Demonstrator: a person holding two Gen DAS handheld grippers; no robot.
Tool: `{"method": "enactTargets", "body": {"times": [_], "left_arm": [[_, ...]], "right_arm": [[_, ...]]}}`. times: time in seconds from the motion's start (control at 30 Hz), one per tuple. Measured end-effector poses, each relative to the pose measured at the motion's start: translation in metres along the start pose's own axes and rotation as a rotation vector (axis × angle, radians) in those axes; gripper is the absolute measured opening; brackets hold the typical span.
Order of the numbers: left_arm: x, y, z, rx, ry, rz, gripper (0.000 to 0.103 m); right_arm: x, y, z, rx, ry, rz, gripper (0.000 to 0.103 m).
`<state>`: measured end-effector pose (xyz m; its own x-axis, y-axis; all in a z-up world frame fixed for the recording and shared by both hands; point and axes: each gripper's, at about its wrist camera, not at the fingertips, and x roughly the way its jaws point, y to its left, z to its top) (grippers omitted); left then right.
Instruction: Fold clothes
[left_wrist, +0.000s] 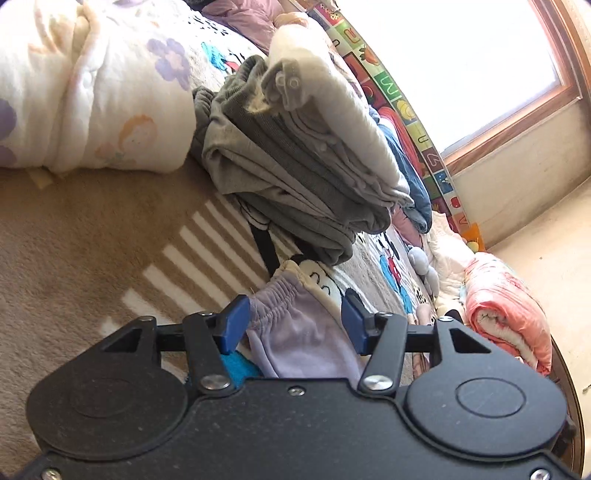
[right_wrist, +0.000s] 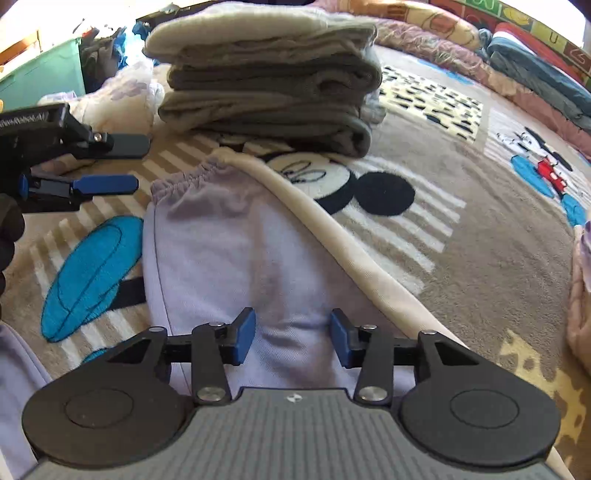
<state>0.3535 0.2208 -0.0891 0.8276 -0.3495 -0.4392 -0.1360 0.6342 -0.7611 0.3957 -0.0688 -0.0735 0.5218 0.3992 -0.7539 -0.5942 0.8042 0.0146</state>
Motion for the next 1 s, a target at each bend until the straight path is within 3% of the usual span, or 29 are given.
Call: {"method": "enactTargets", "body": {"times": [0.13,0.3,0.43,0.57,0.7,0.87,1.0], "left_arm": [[-0.033,0.002,0.004,-0.013,-0.082,0.022,0.053],[-0.075,-0.002,-0.007,-0.003,-0.169,0.12,0.053],[-0.11,-0.02,-0.027,0.108,-0.205,0.179,0.053],[-0.144,-0.04,-0.069,0.247,-0.22,0.215,0.054],[-0.166,-0.054,-0.124,0.442,-0.192,0.27,0.055],[-0.172,-0.077,-0.18,0.717,-0.149,0.349,0.055],[-0.17,-0.078,-0.203,0.796,-0.101,0.368,0.055]], "right_arm": [[-0.077,0.005,-0.037,0.03,-0.145,-0.025,0.042],[-0.17,-0.007,-0.141,0.182,-0.253,-0.083,0.042],[-0.222,-0.009,-0.231,0.288,-0.297,-0.13,0.042],[-0.25,-0.005,-0.287,0.314,-0.342,-0.182,0.042],[-0.264,0.008,-0.313,0.215,-0.379,-0.275,0.042],[-0.268,0.02,-0.319,0.059,-0.398,-0.325,0.044],[-0.259,0.014,-0.307,-0.001,-0.375,-0.319,0.044]]}}
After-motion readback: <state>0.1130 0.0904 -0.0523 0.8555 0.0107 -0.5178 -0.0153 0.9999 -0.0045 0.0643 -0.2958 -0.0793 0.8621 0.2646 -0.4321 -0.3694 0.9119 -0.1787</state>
